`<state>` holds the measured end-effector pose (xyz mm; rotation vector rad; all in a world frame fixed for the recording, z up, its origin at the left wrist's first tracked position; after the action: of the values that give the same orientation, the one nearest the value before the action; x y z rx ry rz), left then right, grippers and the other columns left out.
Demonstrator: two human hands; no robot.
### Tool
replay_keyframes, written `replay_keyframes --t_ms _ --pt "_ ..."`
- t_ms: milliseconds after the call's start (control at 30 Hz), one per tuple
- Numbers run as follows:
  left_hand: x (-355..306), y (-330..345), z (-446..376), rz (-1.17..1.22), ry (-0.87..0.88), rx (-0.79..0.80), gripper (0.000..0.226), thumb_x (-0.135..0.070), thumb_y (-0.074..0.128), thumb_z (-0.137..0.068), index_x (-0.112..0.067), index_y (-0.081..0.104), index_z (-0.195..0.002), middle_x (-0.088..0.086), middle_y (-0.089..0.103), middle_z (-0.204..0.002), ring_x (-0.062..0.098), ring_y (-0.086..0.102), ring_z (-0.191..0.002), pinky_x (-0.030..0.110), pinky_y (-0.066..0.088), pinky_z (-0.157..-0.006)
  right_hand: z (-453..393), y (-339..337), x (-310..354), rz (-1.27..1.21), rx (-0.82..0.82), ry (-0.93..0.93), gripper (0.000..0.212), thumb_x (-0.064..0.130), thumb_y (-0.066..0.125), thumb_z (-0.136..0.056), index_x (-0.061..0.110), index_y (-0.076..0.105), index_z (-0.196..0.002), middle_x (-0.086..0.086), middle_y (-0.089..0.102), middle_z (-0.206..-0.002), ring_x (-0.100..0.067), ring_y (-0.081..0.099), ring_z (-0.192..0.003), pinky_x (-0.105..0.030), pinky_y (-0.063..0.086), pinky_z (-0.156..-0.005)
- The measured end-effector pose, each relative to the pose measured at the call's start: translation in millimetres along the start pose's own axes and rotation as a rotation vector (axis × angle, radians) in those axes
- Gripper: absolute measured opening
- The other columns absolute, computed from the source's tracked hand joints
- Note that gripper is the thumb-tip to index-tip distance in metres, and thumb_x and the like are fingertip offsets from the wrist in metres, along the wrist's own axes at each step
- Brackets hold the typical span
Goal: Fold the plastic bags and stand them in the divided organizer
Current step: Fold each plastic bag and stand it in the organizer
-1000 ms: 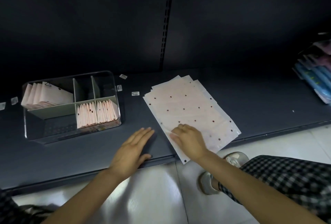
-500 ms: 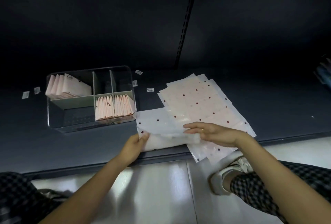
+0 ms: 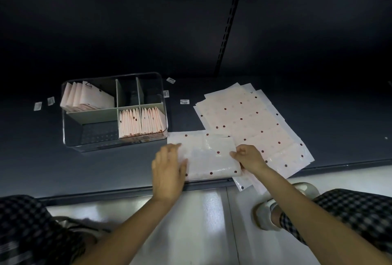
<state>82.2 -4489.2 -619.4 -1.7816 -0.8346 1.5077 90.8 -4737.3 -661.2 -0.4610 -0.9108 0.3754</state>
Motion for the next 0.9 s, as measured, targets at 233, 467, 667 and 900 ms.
replay_keyframes --t_ms 233,467,667,900 --pt "2.6 70.2 26.4 -0.407 0.395 0.523 0.075 -0.066 0.0 -0.087 -0.022 -0.019 -0.146 -0.003 -0.026 -0.153 0.021 -0.026 -0.14 0.044 -0.015 -0.115 -5.4 -1.1 3.9 -0.063 0.034 0.032 0.012 0.017 0.063 -0.089 0.014 0.056 -0.079 -0.01 0.06 -0.09 -0.023 0.058 -0.086 -0.03 0.045 -0.077" --pt "10.6 76.9 24.4 -0.466 0.387 0.537 0.081 -0.071 -0.003 -0.085 -0.02 -0.012 -0.148 0.003 -0.018 -0.156 0.026 -0.018 -0.143 0.048 -0.008 -0.114 -25.9 -16.0 37.8 -0.178 0.051 -0.129 0.021 0.006 0.064 -0.087 0.018 0.063 -0.105 -0.017 0.066 -0.092 -0.026 0.061 -0.086 -0.039 0.051 -0.085" --pt "5.2 71.3 23.5 -0.452 0.402 0.505 0.078 -0.067 0.012 -0.091 -0.015 0.019 -0.15 0.008 0.013 -0.156 0.03 0.012 -0.143 0.046 0.009 -0.109 -41.1 -21.5 46.9 0.005 -0.059 -0.198 0.007 0.006 0.068 -0.083 0.013 0.07 -0.083 -0.009 0.071 -0.085 -0.016 0.063 -0.077 -0.026 0.052 -0.08" --pt "7.7 72.9 23.5 -0.45 0.386 0.517 0.078 -0.068 0.008 -0.091 -0.017 0.009 -0.151 0.006 0.004 -0.158 0.029 0.003 -0.144 0.046 0.004 -0.111 -49.0 -21.7 55.2 0.034 -0.001 -0.259 0.01 0.005 0.064 -0.086 0.015 0.065 -0.082 0.0 0.067 -0.086 -0.008 0.058 -0.075 -0.015 0.046 -0.071"
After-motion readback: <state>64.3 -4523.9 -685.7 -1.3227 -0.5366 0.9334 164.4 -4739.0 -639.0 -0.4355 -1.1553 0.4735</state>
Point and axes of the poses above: each hand's wrist, its own z-axis away from the middle knuckle, its own y-axis out of the palm, x = y × z, the point moved 7 cm from there along -z, towards the middle knuckle
